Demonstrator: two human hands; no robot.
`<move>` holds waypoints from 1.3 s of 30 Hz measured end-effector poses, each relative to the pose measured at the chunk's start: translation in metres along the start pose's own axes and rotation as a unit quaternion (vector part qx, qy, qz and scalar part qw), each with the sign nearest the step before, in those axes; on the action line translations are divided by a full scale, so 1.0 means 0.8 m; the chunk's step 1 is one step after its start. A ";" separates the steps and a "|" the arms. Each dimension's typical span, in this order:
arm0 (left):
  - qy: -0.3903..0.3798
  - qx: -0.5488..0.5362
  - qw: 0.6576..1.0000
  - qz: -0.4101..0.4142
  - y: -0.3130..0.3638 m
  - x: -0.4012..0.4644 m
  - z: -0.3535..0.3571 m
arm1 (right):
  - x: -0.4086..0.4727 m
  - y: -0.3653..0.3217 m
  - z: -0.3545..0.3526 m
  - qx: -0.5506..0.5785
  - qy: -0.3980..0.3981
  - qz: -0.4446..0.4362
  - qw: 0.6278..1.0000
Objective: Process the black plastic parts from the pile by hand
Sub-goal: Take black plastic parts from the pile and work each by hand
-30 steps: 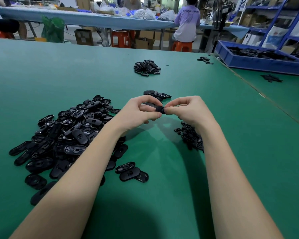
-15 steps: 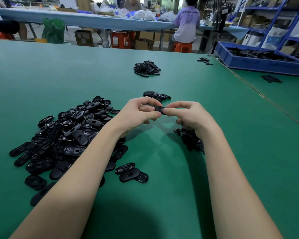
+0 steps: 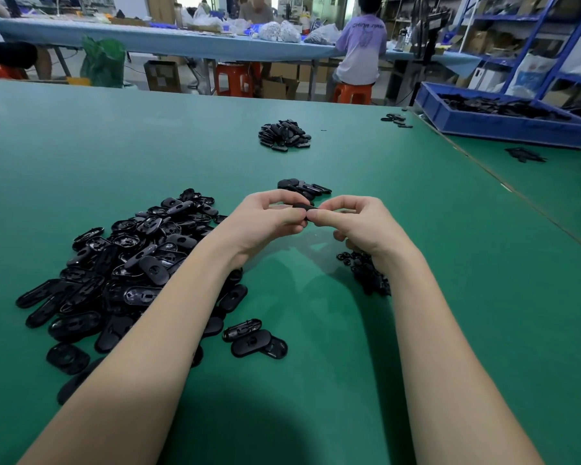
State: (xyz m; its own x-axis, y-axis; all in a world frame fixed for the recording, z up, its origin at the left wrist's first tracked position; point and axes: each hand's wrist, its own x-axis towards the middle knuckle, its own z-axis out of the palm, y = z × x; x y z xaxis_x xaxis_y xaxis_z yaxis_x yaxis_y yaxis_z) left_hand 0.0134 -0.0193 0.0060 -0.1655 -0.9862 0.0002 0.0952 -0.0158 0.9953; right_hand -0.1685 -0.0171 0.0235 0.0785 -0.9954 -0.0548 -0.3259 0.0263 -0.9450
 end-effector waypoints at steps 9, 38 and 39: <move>0.022 0.034 0.999 -0.010 -0.001 0.001 0.004 | 0.004 0.000 0.003 -0.028 0.006 0.001 1.000; 0.104 0.380 0.903 0.169 -0.006 -0.001 -0.002 | 0.012 0.013 0.008 0.018 0.037 -0.012 0.999; 0.114 0.388 0.899 0.166 -0.006 0.001 -0.004 | 0.013 0.014 0.007 0.015 0.038 -0.006 0.999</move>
State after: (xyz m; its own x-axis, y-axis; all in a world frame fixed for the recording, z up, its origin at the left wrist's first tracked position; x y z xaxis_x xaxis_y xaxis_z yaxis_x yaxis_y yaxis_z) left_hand 0.0161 -0.0204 0.0006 -0.0401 -0.9247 0.3787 -0.6270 0.3184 0.7109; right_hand -0.1660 -0.0265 0.0101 0.0094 -0.9998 -0.0189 -0.2976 0.0152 -0.9546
